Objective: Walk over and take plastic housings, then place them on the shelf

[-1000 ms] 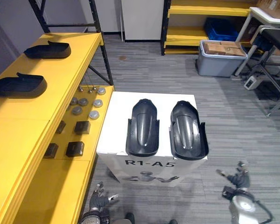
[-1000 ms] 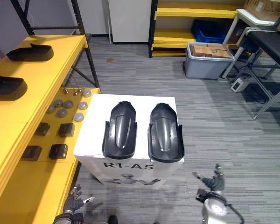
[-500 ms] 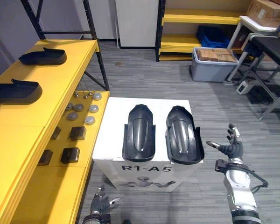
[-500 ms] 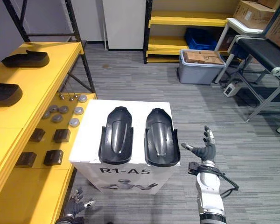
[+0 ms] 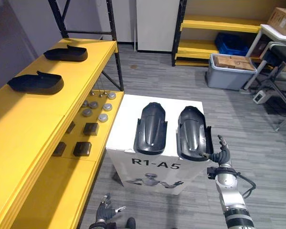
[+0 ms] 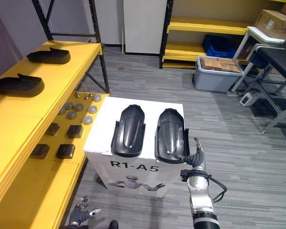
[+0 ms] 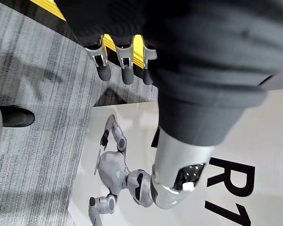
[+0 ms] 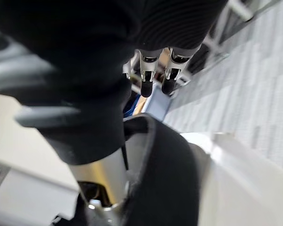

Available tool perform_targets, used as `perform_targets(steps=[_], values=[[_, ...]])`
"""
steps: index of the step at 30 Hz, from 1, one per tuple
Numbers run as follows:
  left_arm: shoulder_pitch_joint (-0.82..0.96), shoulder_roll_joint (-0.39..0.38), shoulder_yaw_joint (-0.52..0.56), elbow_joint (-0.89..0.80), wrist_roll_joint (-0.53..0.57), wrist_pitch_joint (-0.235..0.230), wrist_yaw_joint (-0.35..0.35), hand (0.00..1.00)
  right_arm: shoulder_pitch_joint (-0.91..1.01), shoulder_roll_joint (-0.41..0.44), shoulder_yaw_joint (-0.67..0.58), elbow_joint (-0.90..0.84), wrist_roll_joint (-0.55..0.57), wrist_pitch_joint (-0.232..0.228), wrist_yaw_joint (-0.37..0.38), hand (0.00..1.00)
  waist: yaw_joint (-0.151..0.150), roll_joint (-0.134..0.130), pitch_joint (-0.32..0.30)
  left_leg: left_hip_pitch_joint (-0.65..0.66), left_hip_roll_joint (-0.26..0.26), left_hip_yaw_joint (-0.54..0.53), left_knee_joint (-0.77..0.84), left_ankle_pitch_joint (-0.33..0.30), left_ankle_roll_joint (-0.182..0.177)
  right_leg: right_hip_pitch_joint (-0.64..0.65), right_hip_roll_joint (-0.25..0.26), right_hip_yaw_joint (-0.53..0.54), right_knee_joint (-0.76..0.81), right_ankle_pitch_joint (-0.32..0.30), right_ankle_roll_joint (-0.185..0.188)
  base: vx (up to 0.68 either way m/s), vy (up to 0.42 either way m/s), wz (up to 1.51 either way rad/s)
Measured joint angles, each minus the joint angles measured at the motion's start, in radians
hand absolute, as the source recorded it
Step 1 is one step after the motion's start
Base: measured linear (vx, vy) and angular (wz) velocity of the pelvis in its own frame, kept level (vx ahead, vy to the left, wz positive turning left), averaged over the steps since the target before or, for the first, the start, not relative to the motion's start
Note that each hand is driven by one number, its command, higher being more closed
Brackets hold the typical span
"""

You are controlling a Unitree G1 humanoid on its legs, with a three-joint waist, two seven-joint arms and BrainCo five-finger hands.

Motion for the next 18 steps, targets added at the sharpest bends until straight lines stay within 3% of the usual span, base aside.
perform_targets(steps=[7, 8, 18], values=[[0.001, 0.001, -0.01, 0.0, -0.001, 0.004, 0.001, 0.0, -0.044, 0.018, -0.022, 0.118, 0.004, 0.027, -0.033, 0.0, -0.001, -0.004, 0.003, 0.008, -0.001, 0.002, 0.0, 0.004, 0.0, 0.019, 0.002, 0.0, -0.015, 0.009, -0.006, 0.04, 0.001, 0.0], [-0.004, 0.001, -0.014, 0.0, -0.001, 0.006, 0.001, 0.0, -0.049, 0.019, -0.024, 0.125, 0.022, 0.027, -0.033, 1.0, 0.0, -0.006, 0.004, 0.013, 0.0, 0.002, 0.0, 0.003, -0.001, 0.026, 0.003, 0.0, -0.02, 0.009, -0.006, 0.04, -0.002, -0.01], [-0.025, 0.004, -0.039, 0.0, -0.002, 0.009, -0.002, 0.0, -0.105, 0.001, -0.043, 0.251, 0.257, -0.014, -0.005, 1.0, -0.001, -0.007, 0.009, 0.031, 0.011, 0.021, -0.001, -0.004, -0.007, 0.041, 0.014, 0.006, -0.03, 0.009, -0.007, 0.01, 0.0, -0.03]])
